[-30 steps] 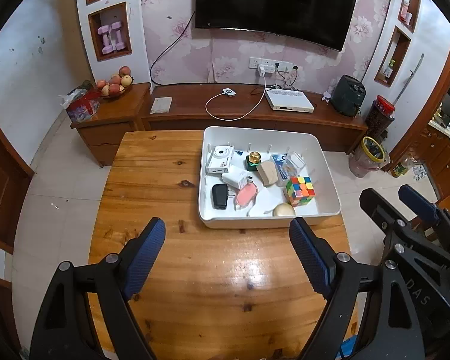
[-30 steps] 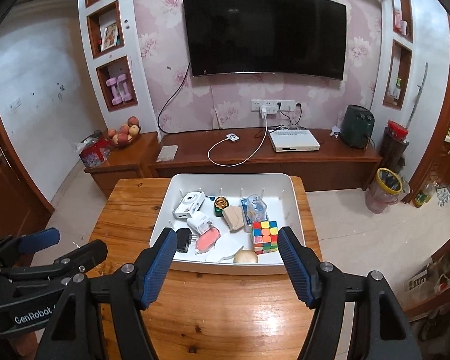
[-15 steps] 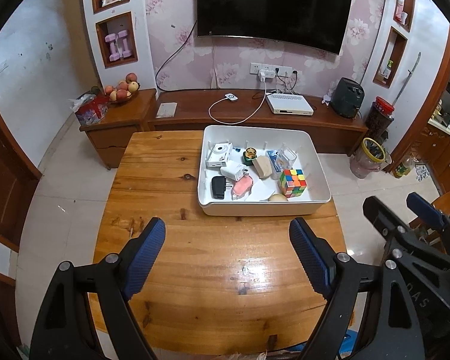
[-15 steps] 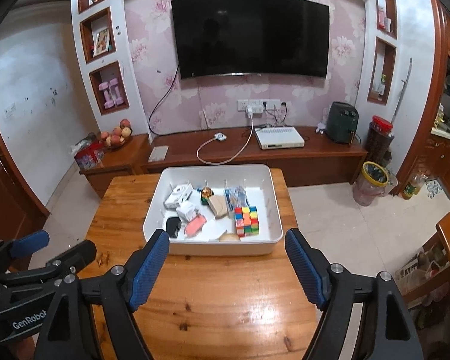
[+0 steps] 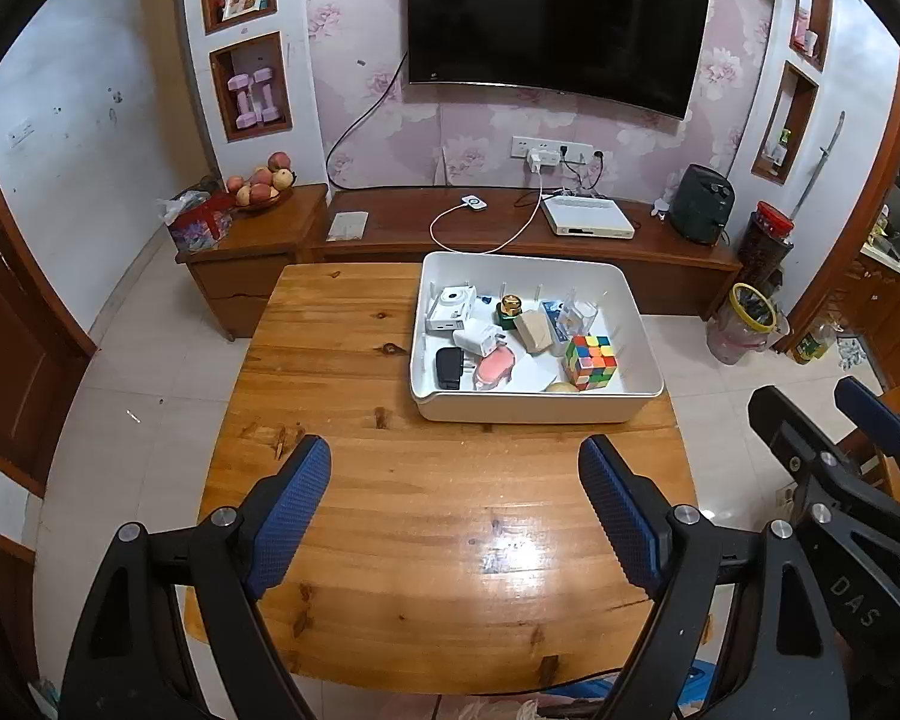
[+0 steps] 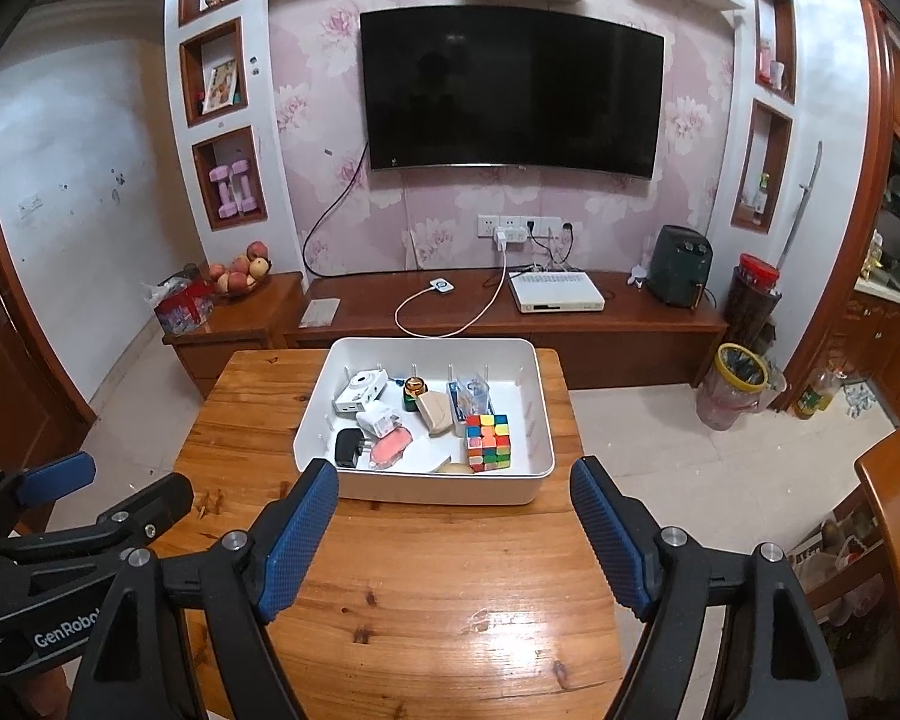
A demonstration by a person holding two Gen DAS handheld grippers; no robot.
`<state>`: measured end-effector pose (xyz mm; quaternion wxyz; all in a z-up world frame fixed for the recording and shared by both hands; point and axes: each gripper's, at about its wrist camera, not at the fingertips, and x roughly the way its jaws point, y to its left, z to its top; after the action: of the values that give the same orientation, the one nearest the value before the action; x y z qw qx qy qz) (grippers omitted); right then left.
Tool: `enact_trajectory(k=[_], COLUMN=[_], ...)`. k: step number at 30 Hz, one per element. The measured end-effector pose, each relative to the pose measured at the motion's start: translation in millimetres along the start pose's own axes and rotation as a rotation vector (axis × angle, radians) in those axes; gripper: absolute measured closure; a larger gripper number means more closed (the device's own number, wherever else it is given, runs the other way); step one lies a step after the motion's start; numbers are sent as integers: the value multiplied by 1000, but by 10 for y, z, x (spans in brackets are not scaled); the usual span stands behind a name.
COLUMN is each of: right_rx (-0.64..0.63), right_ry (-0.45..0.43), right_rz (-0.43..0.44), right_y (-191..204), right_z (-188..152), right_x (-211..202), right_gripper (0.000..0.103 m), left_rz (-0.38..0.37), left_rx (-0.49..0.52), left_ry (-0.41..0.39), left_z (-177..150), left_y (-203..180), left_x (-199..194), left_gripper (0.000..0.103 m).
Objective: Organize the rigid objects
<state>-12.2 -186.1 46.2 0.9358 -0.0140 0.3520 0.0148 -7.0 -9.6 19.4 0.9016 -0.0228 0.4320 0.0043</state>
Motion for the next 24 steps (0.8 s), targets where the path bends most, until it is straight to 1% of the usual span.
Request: enact_trajectory(k=[9,24], right_rx=[-6,1], right_ry=[-32,-27], right_rz=[12,15], right_y=[7,5], right_z=[-44,-79], right_x=[-126,-150], right_gripper=[22,22], left_rz=[6,9], left_rx=[0,3], left_ry=[-4,-5], left_z=[-82,-104], left_y=[16,12], left_x=[-68,-80], left_gripper=[16,16])
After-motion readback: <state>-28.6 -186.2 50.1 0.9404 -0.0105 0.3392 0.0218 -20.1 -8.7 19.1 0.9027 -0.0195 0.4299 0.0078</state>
